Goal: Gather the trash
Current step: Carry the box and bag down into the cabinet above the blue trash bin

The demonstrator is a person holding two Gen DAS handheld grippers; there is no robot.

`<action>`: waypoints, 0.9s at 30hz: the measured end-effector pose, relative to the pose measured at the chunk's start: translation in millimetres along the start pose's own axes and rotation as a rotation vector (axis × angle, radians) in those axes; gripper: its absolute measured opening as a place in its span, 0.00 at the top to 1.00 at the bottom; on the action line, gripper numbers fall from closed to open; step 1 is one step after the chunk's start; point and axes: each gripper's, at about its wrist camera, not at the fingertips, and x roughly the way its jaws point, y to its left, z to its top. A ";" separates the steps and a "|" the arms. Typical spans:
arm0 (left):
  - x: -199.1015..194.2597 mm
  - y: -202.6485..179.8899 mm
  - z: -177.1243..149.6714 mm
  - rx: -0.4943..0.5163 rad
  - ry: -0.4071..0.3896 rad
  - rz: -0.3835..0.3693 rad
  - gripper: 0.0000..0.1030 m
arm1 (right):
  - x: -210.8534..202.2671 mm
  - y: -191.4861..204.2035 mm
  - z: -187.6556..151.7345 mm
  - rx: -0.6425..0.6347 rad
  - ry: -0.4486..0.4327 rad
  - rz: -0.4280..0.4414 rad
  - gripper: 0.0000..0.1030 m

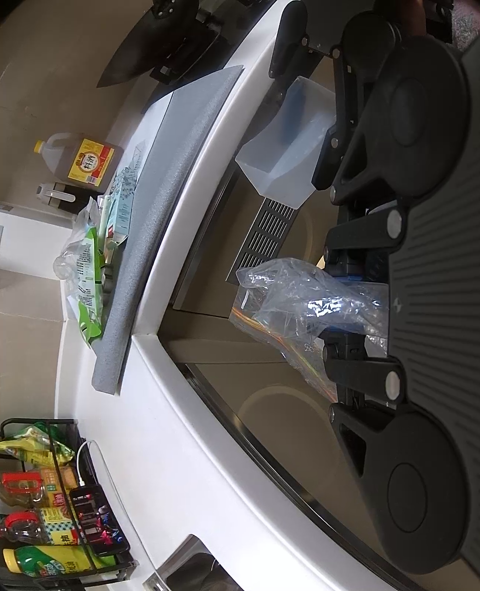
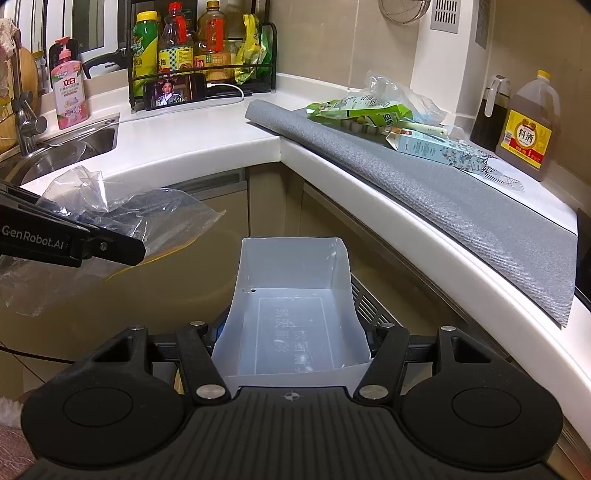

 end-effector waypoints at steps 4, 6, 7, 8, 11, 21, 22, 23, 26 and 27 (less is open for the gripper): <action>2.6 -0.3 1.3 -0.002 0.007 -0.002 0.79 | 2.6 -0.6 0.5 0.001 0.008 0.002 0.39; 3.8 0.2 1.6 -0.003 0.009 -0.001 0.79 | 3.4 -0.8 0.8 0.000 0.011 0.002 0.39; 4.6 0.4 1.8 -0.004 0.011 -0.001 0.79 | 3.8 -1.0 0.6 0.000 0.012 0.003 0.39; 5.3 0.6 1.7 -0.005 0.013 0.000 0.79 | 4.3 -1.1 0.7 -0.001 0.014 0.004 0.39; 7.1 0.6 1.1 -0.007 0.021 -0.002 0.79 | 5.9 -2.2 0.9 -0.002 0.019 0.007 0.39; 13.9 0.6 2.2 -0.004 0.037 -0.004 0.79 | 10.8 -4.1 -0.2 0.001 0.035 0.013 0.39; 14.9 0.7 2.2 -0.004 0.040 -0.003 0.79 | 11.5 -4.5 -0.4 0.003 0.037 0.013 0.39; 15.9 0.6 2.4 -0.005 0.043 -0.002 0.79 | 12.2 -5.0 -0.7 0.004 0.039 0.014 0.39; 20.5 1.2 3.0 -0.006 0.052 0.002 0.79 | 15.7 -6.7 -0.9 0.006 0.044 0.010 0.39; 22.4 1.1 3.8 -0.006 0.055 0.003 0.79 | 17.2 -7.6 -0.9 0.007 0.044 0.008 0.39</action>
